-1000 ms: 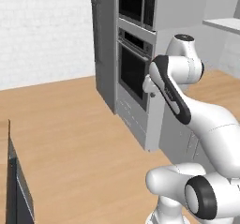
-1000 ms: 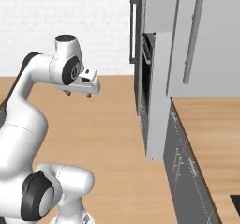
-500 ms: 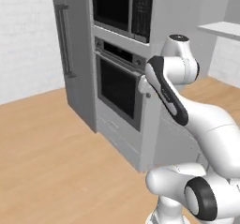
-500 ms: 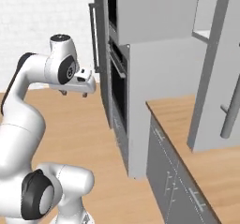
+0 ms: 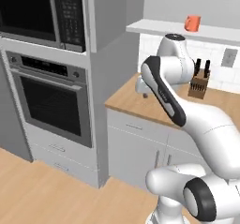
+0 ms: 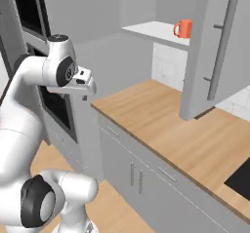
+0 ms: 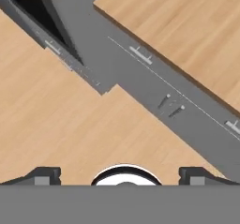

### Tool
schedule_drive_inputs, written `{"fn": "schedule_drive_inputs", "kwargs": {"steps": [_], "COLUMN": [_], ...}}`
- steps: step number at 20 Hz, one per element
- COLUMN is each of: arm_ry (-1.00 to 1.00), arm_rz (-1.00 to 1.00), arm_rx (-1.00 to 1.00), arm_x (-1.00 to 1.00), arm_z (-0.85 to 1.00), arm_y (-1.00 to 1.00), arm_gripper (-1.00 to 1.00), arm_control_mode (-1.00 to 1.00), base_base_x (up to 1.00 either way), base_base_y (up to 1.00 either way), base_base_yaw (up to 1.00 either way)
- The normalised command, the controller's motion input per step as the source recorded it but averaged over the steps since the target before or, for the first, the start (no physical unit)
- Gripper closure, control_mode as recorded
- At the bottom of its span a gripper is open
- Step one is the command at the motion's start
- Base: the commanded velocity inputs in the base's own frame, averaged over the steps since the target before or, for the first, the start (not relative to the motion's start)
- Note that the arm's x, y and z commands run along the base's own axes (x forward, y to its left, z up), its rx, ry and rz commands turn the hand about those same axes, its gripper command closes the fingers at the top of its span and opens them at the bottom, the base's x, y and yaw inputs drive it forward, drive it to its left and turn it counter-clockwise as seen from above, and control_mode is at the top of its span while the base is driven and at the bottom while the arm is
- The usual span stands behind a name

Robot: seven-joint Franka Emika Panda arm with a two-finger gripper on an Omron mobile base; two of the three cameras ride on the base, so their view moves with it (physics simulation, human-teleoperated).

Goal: Gather all objects into one cabinet and sort the glasses and bowls to opposite sides.

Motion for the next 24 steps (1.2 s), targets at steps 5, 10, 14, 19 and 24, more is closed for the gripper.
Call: {"fn": "schedule_drive_inputs", "kwargs": {"steps": [5,10,14,19,24], "arm_ry": [0.00,0.00,0.00,0.00,0.00], "arm_rz": [0.00,0.00,0.00,0.00,0.00], "arm_rx": [0.00,0.00,0.00,0.00,0.00], "arm_x": [0.00,0.00,0.00,0.00,0.00], "arm_z": [0.00,0.00,0.00,0.00,0.00], "arm_y": [0.00,0.00,0.00,0.00,0.00], "arm_gripper": [-1.00,-1.00,-1.00,-1.00,-1.00], "arm_control_mode": [1.00,1.00,1.00,1.00,1.00], "base_base_x": [0.92,0.99,0.54,0.93,0.91], "base_base_y": [0.11,0.01,0.00,0.24,0.23], "base_base_yaw": [-0.26,-0.27,-0.75,-0.48,-0.38]}}
